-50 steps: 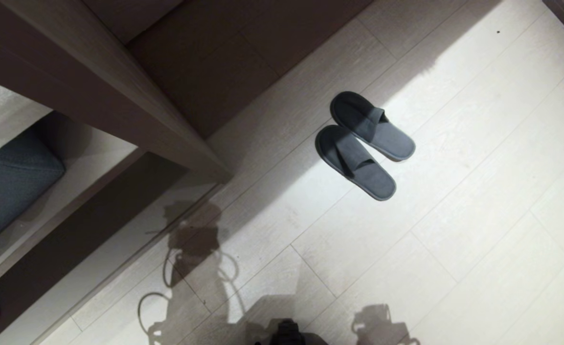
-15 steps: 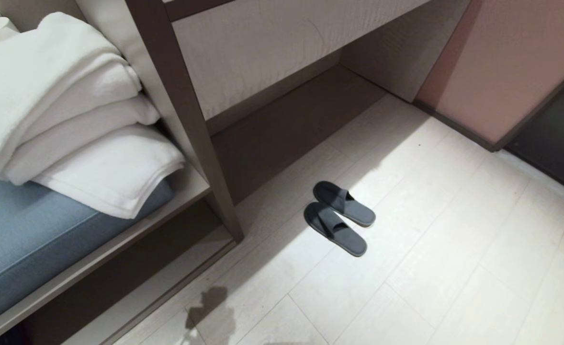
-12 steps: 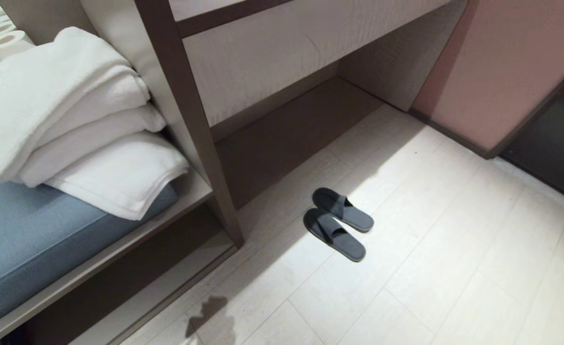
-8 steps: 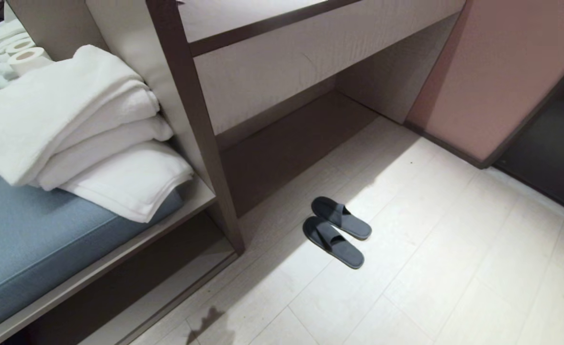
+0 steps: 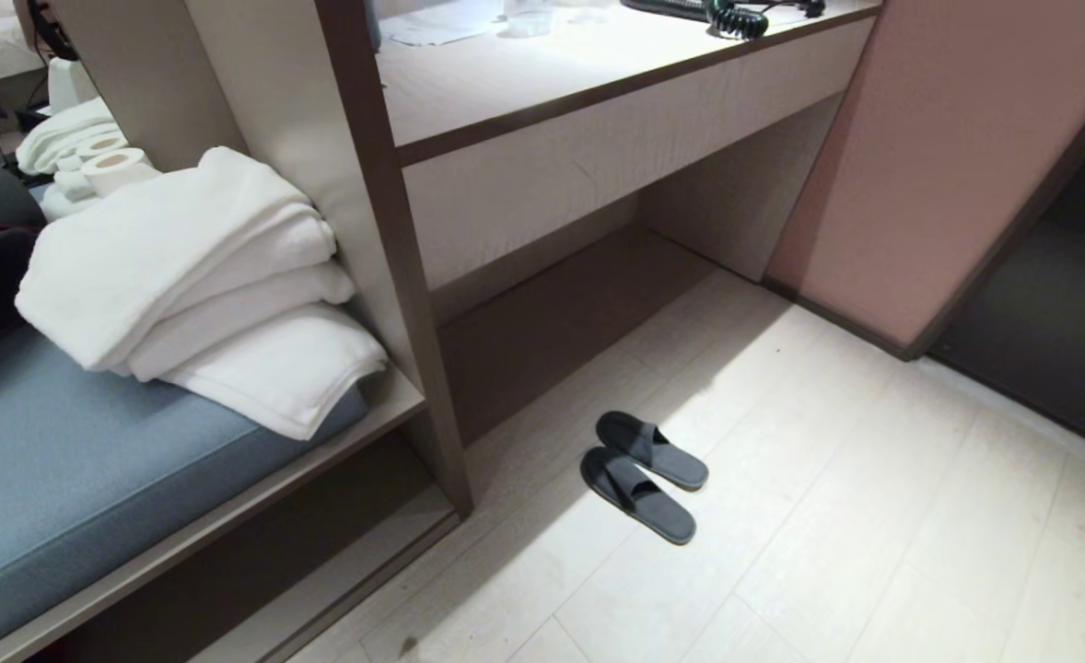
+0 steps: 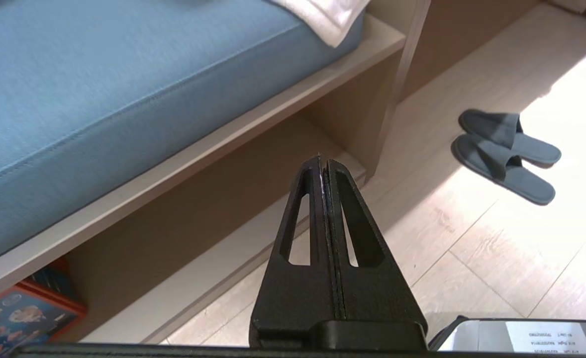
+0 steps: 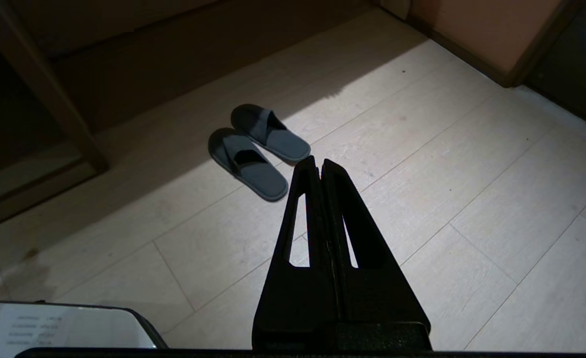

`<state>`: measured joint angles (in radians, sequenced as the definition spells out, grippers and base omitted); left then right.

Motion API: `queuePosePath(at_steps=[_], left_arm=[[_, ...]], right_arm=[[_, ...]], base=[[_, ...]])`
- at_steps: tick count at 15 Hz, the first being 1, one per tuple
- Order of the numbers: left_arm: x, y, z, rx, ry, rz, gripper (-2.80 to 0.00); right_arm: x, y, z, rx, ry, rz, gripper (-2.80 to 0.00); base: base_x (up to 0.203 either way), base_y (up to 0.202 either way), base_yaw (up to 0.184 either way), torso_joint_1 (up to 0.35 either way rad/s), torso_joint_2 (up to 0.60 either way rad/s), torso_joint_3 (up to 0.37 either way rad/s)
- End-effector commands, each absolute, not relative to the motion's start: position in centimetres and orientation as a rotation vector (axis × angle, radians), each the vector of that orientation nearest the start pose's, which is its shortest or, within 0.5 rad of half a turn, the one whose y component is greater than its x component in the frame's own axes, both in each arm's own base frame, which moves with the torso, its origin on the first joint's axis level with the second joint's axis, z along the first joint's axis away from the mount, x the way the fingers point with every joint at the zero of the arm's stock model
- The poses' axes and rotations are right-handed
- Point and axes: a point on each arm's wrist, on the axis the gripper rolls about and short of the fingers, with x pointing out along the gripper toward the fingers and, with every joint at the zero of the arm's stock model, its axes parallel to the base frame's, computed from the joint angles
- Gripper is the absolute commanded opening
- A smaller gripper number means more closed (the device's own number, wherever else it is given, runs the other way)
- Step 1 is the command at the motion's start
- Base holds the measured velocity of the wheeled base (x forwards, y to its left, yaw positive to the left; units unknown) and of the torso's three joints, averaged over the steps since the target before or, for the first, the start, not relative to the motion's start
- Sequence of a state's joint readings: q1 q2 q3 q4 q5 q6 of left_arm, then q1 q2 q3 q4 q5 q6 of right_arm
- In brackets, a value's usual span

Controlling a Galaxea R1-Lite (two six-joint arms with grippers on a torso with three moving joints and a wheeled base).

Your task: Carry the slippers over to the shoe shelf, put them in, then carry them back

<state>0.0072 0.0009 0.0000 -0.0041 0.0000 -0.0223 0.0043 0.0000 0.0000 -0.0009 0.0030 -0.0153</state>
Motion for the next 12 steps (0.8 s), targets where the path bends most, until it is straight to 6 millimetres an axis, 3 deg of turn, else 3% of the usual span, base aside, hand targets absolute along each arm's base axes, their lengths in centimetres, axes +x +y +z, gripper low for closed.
queuePosePath(at_steps=[1,12], left_arm=[[-2.27,-0.02,7.6,-0.023,-0.003,0.008,-2.8],[-2.27,-0.02,7.6,-0.023,-0.003,0.008,-2.8]], right_arm=[[-2.27,0.0,7.55,-0.022,0.002,0.008,-2.8],[-2.27,0.0,7.54,-0.024,0.003,0.008,-2.8]], base=[[0.0,0.0,0.0,0.004,0.0,0.206],[0.0,0.0,0.0,0.003,0.0,0.204]])
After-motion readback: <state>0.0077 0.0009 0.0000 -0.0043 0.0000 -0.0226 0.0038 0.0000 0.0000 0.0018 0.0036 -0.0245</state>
